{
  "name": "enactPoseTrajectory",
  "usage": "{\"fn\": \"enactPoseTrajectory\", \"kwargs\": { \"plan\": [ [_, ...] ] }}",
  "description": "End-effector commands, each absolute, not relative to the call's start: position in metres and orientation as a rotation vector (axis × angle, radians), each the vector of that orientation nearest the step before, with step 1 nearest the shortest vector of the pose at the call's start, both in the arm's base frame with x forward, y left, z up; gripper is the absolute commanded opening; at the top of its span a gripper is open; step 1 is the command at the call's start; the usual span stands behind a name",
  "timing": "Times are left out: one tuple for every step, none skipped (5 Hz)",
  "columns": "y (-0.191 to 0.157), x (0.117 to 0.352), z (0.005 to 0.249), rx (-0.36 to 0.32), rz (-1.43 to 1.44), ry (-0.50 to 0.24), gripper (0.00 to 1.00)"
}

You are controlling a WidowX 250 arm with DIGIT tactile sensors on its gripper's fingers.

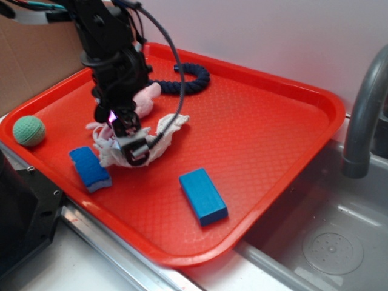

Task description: Grab the white paper.

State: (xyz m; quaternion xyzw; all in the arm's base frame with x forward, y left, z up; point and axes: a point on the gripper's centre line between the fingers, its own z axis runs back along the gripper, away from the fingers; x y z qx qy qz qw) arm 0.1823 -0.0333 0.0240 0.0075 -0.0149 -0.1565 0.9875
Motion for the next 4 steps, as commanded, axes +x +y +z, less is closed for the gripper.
{"fn": "enactPoseTrajectory", "kwargs": {
  "plan": [
    [-0.051,0.172,0.032,-0.108,-0.341,-0.102,0.00],
    [-0.055,0.167,0.036,-0.159,-0.388,-0.074,0.00],
    [-0.058,0.163,0.040,-0.103,-0.404,-0.035,0.00],
    [-0.051,0.161,0.067,-0.019,-0.357,-0.025,0.00]
  ]
}}
